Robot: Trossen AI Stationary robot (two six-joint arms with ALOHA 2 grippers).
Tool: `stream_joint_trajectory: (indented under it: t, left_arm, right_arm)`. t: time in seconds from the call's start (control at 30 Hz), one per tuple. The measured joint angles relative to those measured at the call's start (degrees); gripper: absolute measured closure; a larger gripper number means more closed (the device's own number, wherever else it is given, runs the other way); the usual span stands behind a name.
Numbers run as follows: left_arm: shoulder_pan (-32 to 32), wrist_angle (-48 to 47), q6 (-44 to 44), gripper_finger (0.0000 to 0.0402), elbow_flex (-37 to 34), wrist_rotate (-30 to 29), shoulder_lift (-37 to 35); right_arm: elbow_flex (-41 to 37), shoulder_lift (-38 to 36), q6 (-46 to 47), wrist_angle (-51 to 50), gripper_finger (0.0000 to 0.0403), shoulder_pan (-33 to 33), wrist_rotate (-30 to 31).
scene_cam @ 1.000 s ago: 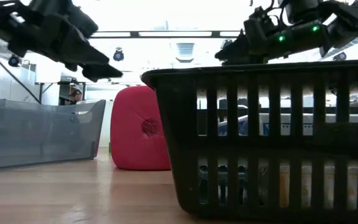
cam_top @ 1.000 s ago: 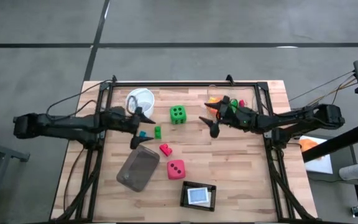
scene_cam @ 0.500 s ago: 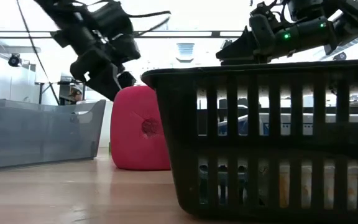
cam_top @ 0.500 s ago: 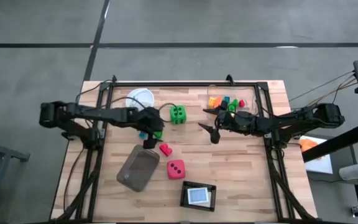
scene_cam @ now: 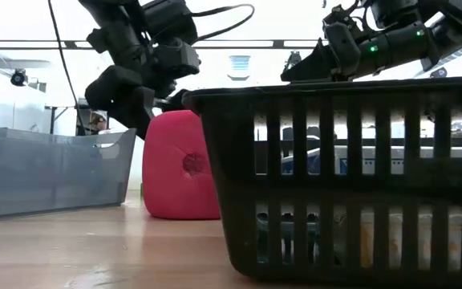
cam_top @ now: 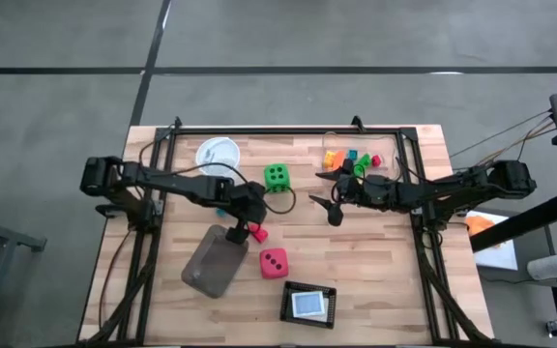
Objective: Pick & Place Toys
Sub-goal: Put the red game piece into the transparent bin
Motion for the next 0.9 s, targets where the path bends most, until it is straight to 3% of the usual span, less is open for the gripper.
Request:
stream_joint_trajectory:
  t: [0.37,0.77,0.9]
  left_arm:
    - [-1.5,-4.0,0.3,0.0033,3.8,-2.8,5.0]
    - [-1.5,-8.5,0.3,0.0033,5.1,-2.9,5.7]
    - [-1.5,-7.7,0.3,0.0033,5.1,-5.9,5.7]
  right_arm:
    - [0.0,-0.1,-0.2,-0.9,0.0069,0.0,0.0]
    - [0.0,-0.1,-0.2,-1.2,0.0069,0.0,0.0]
    - [0.0,-0.1,-0.2,-1.2,0.0069,0.0,0.0]
